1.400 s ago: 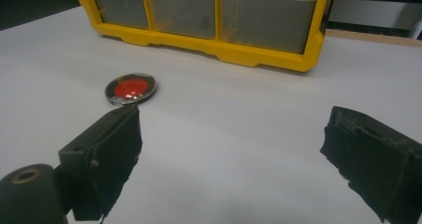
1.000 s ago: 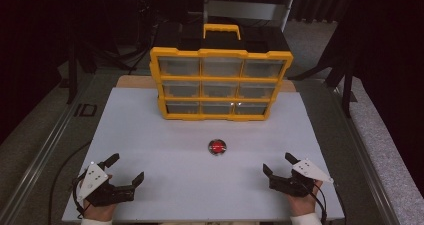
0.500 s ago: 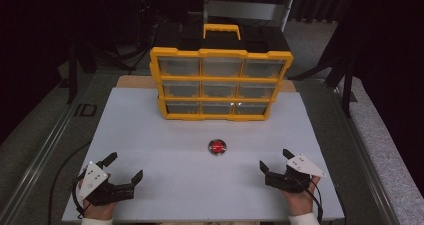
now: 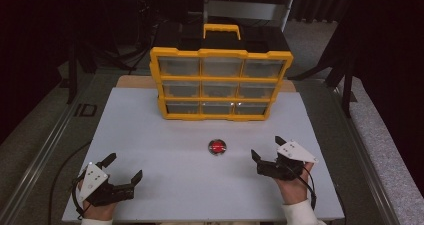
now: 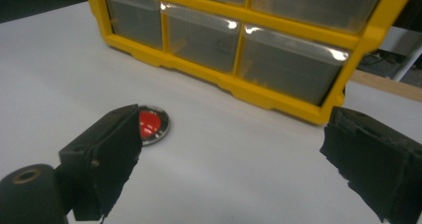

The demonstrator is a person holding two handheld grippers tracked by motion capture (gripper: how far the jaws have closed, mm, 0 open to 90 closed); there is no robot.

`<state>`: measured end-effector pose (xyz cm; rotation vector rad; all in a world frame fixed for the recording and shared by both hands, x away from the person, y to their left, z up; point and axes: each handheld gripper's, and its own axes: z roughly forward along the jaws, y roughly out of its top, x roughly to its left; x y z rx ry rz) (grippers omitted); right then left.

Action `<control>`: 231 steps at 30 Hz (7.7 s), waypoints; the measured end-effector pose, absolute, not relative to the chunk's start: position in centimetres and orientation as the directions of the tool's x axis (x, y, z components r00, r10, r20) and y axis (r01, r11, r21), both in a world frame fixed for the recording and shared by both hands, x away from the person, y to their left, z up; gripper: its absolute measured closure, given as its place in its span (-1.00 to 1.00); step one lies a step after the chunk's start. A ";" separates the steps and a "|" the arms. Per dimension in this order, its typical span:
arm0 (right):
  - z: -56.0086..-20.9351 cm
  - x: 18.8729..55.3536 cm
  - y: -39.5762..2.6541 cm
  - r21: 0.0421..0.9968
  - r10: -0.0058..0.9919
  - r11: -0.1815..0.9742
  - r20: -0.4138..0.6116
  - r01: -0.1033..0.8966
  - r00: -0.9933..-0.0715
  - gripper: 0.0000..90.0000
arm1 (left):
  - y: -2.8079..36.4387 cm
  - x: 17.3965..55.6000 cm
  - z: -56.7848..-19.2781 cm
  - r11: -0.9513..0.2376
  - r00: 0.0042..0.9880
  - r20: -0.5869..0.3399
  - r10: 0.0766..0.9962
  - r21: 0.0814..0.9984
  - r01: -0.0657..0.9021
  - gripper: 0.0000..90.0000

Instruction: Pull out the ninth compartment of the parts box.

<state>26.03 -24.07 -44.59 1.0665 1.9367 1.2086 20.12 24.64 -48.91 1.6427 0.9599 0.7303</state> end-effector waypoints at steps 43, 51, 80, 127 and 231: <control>-41.3 31.5 -21.1 0.908 0.848 0.313 -0.135 0.279 -0.512 -0.81 | 24.6 20.1 -49.0 -0.120 0.477 -0.004 0.879 0.966 0.229 -1.00; -40.6 32.2 -20.7 0.901 0.853 0.330 -0.157 0.282 -0.498 -0.82 | 24.6 20.2 -49.0 -0.122 0.475 -0.003 0.880 0.965 0.233 -1.00; -38.6 34.7 -19.4 0.867 0.837 0.424 -0.263 0.263 -0.479 -0.82 | 24.6 20.3 -49.1 -0.132 0.466 0.010 0.885 0.964 0.231 -1.00; -40.5 39.7 -18.7 0.688 0.737 0.657 -0.504 0.306 -0.450 -0.82 | 24.5 20.4 -49.2 -0.133 0.464 0.010 0.886 0.963 0.234 -1.00; -50.3 41.3 -17.8 0.034 0.032 0.994 -0.999 0.107 0.023 -0.61 | 24.9 20.4 -49.5 -0.104 0.436 -0.017 0.900 0.962 0.251 -1.00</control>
